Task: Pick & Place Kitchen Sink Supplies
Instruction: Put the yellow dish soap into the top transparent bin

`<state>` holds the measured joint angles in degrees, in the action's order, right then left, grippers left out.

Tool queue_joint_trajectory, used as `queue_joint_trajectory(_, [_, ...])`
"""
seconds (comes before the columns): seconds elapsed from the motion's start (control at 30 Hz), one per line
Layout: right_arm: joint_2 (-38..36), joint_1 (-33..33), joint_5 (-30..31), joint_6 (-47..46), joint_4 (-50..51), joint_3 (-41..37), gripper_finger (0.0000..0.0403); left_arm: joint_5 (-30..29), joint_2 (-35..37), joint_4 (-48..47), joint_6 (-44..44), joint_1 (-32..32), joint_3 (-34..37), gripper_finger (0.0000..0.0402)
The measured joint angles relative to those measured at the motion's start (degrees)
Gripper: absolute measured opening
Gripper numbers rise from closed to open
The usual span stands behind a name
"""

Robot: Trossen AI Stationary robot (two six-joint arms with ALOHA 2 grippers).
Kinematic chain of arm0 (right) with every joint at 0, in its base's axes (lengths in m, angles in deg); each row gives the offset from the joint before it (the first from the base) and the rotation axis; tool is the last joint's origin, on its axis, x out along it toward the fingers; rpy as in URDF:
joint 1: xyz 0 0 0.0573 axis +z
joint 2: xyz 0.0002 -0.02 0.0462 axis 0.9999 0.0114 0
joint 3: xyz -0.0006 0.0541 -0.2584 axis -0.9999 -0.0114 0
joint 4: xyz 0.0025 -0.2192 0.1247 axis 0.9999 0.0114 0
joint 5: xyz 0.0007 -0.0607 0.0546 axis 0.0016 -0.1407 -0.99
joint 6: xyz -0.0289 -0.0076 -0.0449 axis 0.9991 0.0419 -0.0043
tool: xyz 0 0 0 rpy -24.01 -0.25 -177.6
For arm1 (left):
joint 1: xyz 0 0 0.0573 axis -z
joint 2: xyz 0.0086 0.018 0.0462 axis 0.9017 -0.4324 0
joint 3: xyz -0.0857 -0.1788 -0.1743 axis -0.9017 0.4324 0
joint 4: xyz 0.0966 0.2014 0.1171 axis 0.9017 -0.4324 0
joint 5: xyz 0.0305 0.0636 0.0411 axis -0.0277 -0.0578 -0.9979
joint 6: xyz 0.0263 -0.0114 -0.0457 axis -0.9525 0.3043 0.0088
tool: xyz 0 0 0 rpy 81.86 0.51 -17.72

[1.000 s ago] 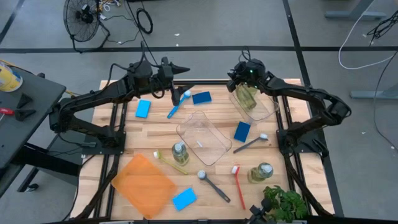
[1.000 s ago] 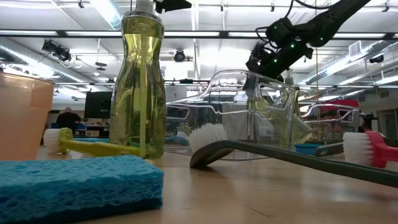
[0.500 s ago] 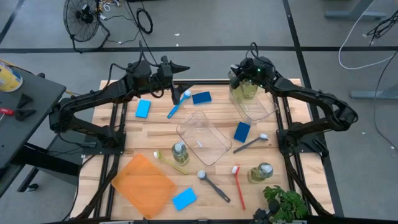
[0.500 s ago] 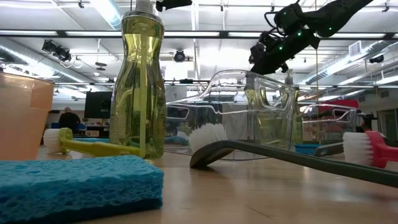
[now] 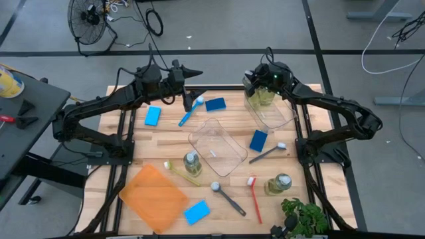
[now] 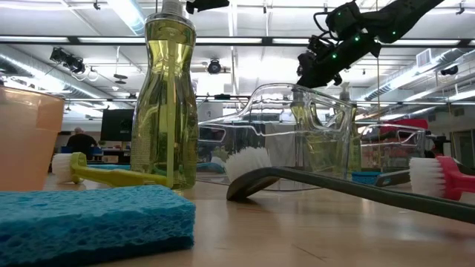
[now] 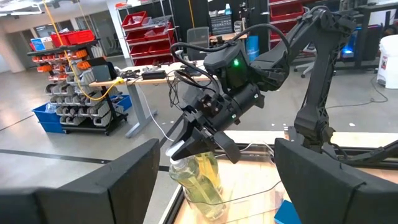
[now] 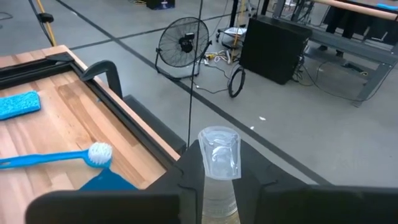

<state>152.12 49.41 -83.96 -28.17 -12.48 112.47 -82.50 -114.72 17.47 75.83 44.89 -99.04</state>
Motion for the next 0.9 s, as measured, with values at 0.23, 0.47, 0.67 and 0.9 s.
queue_joint_trajectory(0.23, [-0.04, 0.06, 1.13, 0.56, 0.20, 0.00, 0.0055, 0.00, 0.00, -0.02, 0.01, 0.00, -0.01, 0.0320])
queue_joint_trajectory(0.47, [-1.37, 0.06, 1.18, 1.51, 1.75, 0.00, 0.0057, 0.00, 0.00, -0.02, 0.01, 0.00, -0.01, 0.0320])
queue_joint_trajectory(0.67, [-4.59, 0.06, 0.66, 1.51, 6.31, 0.00, 0.0079, -1.47, 0.00, -0.02, -0.02, 0.00, 0.00, 0.0320])
queue_joint_trajectory(0.9, [-5.73, 0.01, 1.09, 0.81, 8.54, 0.31, 0.0169, -1.49, 0.00, -0.02, -0.02, 0.00, 0.00, 0.0320])
